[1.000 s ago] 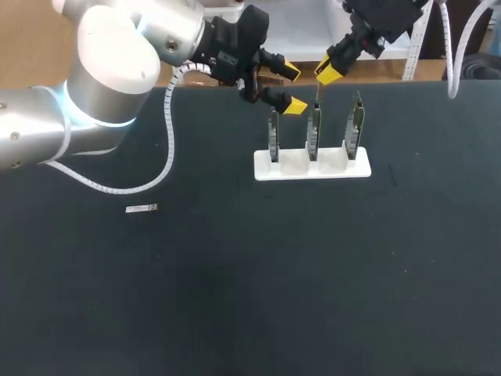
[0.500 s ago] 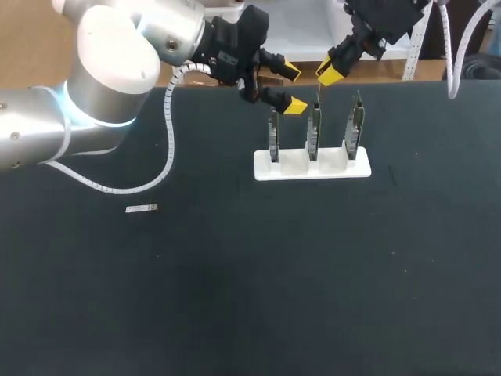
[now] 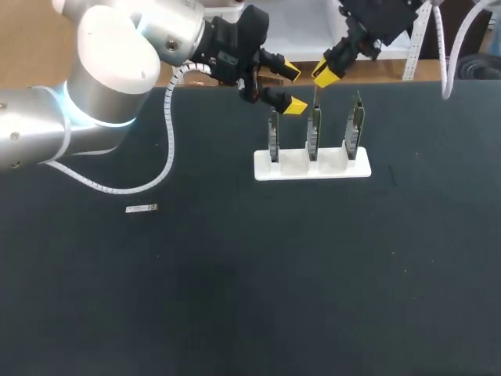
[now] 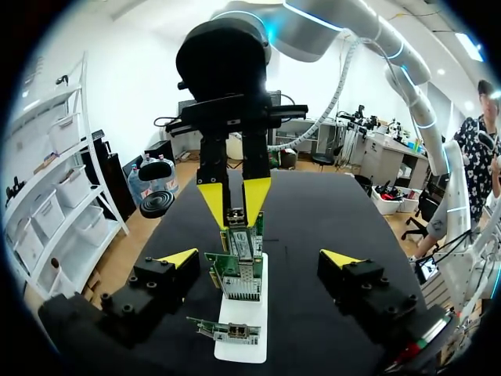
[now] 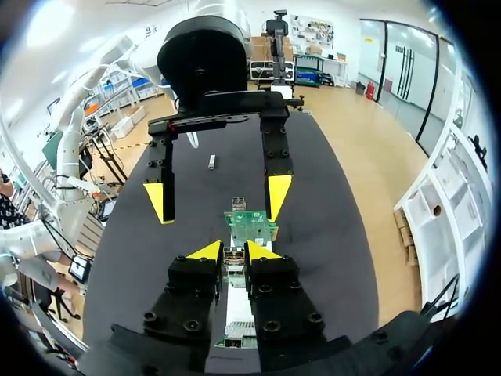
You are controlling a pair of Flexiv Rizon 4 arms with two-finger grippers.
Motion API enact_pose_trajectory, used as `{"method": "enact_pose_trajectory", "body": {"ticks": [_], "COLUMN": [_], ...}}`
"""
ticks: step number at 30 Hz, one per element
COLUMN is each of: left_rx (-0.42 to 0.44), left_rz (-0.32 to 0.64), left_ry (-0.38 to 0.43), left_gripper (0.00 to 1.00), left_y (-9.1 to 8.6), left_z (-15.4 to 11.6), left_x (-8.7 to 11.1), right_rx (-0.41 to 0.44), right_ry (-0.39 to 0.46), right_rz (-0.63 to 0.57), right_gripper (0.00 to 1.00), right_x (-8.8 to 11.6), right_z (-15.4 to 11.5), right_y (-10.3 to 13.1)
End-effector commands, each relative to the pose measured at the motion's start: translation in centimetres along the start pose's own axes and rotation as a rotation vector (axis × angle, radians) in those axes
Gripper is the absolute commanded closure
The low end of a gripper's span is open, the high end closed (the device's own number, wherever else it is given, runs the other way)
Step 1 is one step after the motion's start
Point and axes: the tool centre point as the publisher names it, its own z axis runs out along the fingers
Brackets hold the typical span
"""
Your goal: Pick up the optical module with the left hand, and insert it into the network port with the right hand.
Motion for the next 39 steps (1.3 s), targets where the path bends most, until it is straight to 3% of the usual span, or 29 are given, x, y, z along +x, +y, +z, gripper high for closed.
{"method": "enact_pose_trajectory", "body": {"ticks": [1, 39], "left_rx": [0.004, 0.004], "left_rz": [-0.002, -0.002], "left_ry": [0.006, 0.006], "left_gripper": [0.0, 0.0], "left_y": [0.16, 0.16], "left_z": [0.02, 0.02], "left_x": [-0.1, -0.1], "right_rx": [-0.002, 0.005], "right_ry": [-0.004, 0.037], "right_rz": [0.004, 0.004], "right_gripper": [1.0, 1.0], "right_x": [0.03, 0.11], "right_z": [0.16, 0.09], "right_y": [-0.08, 0.46]}}
